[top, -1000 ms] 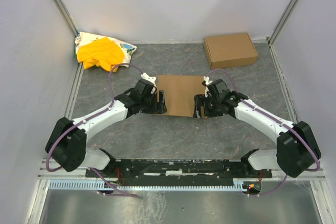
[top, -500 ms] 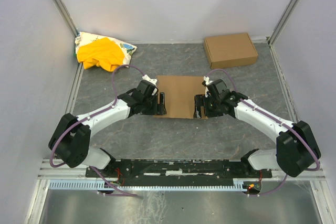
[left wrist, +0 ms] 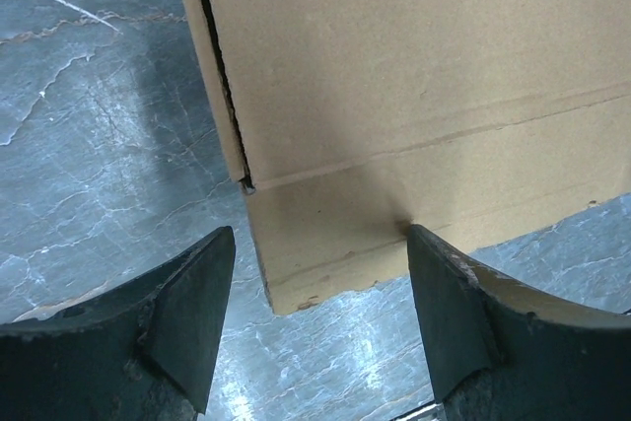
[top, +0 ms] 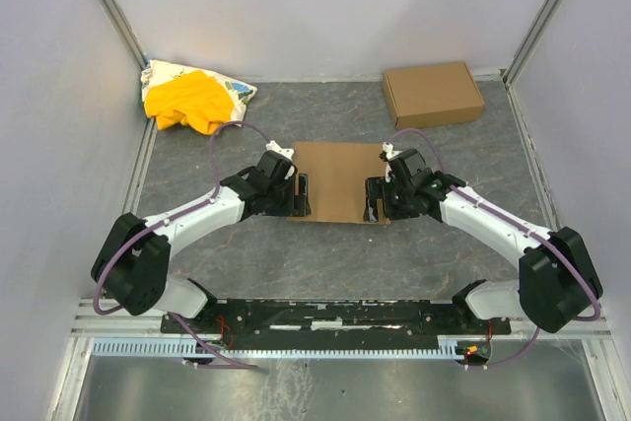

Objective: Fold the paper box

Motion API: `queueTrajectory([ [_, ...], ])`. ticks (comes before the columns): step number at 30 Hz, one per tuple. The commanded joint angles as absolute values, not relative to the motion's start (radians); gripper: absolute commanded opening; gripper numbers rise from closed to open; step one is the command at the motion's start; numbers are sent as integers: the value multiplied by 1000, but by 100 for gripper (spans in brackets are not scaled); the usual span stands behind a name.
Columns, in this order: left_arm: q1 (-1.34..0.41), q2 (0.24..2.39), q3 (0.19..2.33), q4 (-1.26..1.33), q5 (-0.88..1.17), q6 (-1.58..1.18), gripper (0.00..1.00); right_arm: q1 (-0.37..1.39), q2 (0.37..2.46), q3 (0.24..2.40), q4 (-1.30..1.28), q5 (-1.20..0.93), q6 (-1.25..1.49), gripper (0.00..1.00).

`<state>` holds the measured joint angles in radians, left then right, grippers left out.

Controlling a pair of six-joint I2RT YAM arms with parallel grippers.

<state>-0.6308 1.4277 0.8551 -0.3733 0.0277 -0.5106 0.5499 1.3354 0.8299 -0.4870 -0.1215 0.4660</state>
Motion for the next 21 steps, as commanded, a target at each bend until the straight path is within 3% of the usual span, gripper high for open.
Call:
queueTrajectory([
  [1,-637,1379,850,-398,-7,-485,77,554,1298,828,-491,-67,450,87],
  [21,-637,1368,759,-280,-118,-529,72,555,1355,778,-433,-35,440,68],
])
